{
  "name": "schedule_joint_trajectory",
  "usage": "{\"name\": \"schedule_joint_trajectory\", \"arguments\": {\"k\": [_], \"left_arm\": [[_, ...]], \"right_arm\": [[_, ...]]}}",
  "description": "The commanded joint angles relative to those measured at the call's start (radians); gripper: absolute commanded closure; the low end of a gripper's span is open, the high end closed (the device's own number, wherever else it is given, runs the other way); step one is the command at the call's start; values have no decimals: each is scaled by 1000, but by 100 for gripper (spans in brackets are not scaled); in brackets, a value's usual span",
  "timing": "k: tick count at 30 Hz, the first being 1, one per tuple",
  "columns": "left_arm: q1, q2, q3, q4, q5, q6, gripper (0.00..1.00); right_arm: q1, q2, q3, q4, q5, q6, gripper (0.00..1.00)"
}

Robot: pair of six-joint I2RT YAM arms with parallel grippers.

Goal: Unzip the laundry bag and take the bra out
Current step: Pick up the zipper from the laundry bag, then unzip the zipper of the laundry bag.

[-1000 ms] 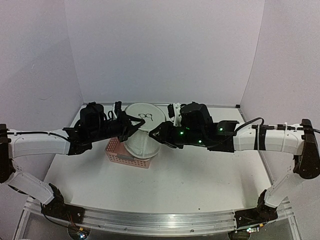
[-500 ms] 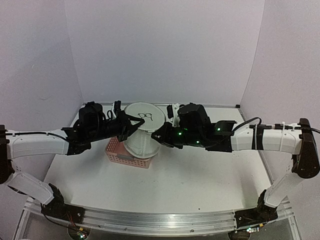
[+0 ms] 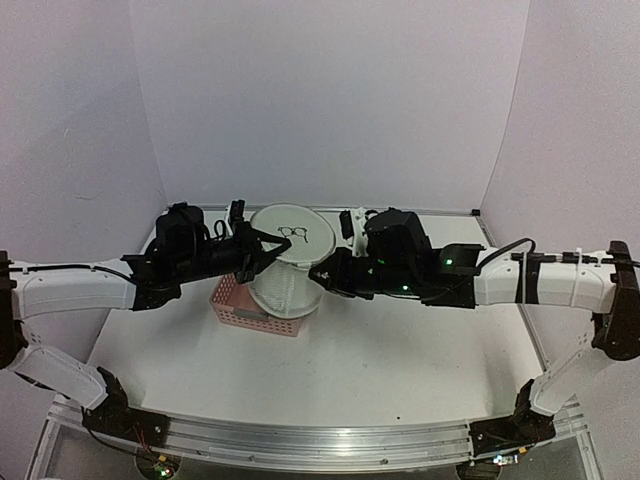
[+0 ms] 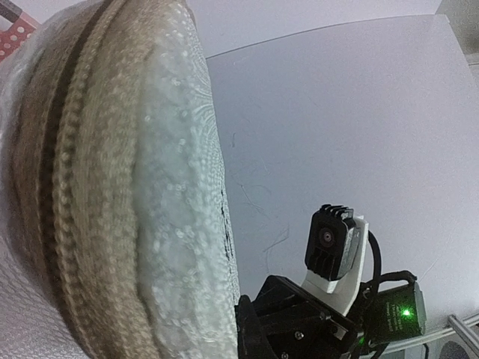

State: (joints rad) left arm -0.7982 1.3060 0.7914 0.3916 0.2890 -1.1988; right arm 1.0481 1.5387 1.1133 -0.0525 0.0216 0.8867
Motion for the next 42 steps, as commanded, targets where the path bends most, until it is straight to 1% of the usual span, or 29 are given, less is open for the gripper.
{"name": "schedule_joint_trajectory", "arguments": {"k": [1,12,16,19,24,30,33,36,42], "left_arm": [[1,-55,55,65,57,48,100],[1,-65,84,47,217,138,100],[1,-54,110,36,298,178,100],[1,-34,137,28,384,204,100],[1,-17,174,12,500,258,100],[1,-14,201,-90,559,329,100],[-2,-17,226,-196,548,395,100],[-16,-10,273,-341,506,478,100],[-51,61,315,-385,554,520,100]], "right_arm": [[0,-106,-33,-16,44,-64,100],[-15,-252,-129,-76,47,-198,100],[-24,-296,-151,-112,30,-264,100],[-33,-316,-152,-148,8,-326,100],[-46,-355,-151,-225,7,-457,100],[-76,-415,-166,-278,75,-616,100],[-99,-433,-166,-297,102,-684,100],[-123,-447,-164,-300,127,-739,100],[-174,-431,-178,-300,230,-828,100]]}}
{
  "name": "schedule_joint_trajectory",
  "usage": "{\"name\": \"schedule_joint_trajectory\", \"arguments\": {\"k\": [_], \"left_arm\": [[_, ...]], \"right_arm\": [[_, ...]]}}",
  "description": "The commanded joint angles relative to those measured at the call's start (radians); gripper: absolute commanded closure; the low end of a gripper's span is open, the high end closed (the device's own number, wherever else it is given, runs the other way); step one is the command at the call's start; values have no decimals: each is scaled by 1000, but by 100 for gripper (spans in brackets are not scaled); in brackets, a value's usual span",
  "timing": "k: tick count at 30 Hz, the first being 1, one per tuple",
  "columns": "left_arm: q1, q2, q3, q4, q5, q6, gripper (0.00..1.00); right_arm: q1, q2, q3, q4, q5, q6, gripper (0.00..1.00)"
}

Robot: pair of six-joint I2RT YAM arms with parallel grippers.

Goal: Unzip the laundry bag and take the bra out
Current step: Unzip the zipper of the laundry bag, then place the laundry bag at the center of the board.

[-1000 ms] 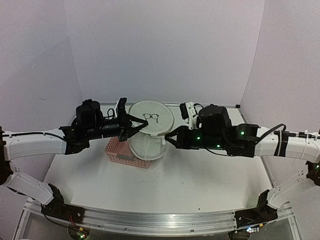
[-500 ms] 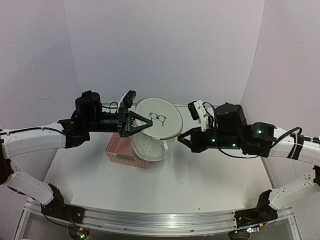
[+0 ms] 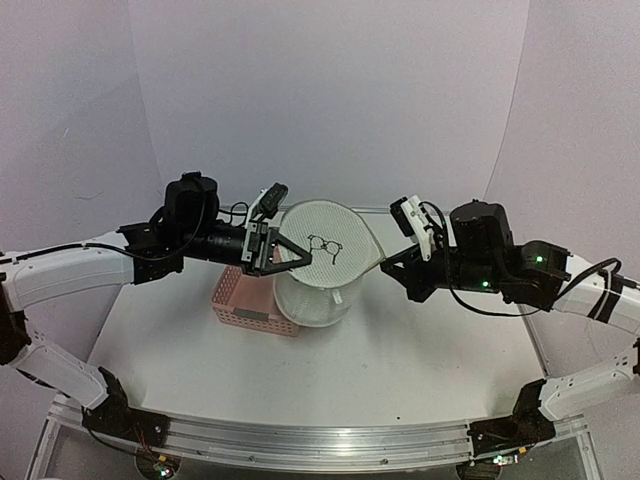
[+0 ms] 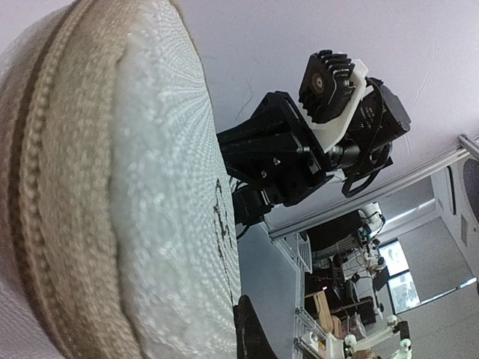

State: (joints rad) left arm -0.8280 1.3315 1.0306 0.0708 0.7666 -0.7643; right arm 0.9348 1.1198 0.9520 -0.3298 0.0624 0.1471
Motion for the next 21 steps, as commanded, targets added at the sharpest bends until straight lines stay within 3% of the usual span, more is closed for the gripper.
{"name": "schedule_joint_trajectory", "arguments": {"k": [1,4,11,21], "left_arm": [[-26,55,86,-78,86,92,100],[-33,108,121,-112,85,106,100],[-33,252,287,-223,46,187,100],[9,480,460,-310,62,233,100]], "right_arm": [[-66,-8,-20,-23,204,-97,100],[-70,-4,-29,-21,194,-109,100],[-70,-62,-137,-6,-13,-54,100],[-63,-207,-321,58,-47,148,100]]}}
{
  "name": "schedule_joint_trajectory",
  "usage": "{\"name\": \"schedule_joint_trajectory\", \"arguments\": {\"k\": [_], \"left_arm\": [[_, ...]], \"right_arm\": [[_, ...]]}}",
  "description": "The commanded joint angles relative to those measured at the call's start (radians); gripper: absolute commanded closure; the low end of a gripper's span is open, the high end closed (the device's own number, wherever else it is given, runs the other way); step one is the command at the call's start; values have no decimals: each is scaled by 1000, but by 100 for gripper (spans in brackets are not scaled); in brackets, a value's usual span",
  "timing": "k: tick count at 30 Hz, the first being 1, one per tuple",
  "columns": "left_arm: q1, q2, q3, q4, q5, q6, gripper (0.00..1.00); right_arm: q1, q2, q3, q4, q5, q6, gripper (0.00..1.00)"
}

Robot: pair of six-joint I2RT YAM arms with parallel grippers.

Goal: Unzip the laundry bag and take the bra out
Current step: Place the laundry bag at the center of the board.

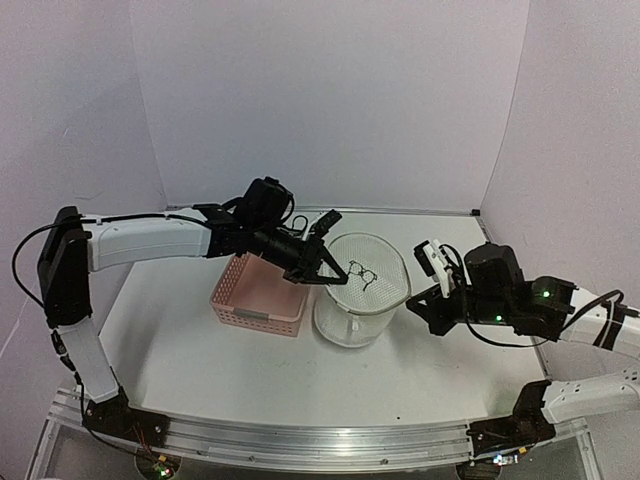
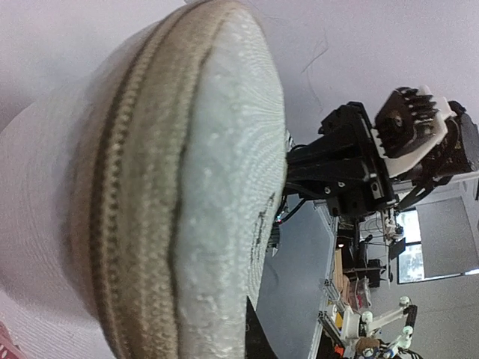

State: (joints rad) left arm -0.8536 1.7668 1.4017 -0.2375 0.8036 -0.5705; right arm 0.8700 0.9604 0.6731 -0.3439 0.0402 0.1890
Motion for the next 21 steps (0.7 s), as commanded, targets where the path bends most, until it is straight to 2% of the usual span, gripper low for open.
{"name": "schedule_joint_trajectory", "arguments": {"k": [1,7,13,16,21], "left_arm": [[39,63,97,-3,27,36,100],[57,144,141,-3,42,25,99],[94,186,169,-3,49,18,90],[119,194,172,-4,27,1,80],[143,139,135,-6,-53,-36,58]], "right_arm": [[3,-52,-51,82,-26,124,100],[8,-40,-136,172,-8,236,100],[14,-9,-200,235,41,336,100],[16,8,-223,276,52,395,100],[24,29,-234,334,85,519,100]]}}
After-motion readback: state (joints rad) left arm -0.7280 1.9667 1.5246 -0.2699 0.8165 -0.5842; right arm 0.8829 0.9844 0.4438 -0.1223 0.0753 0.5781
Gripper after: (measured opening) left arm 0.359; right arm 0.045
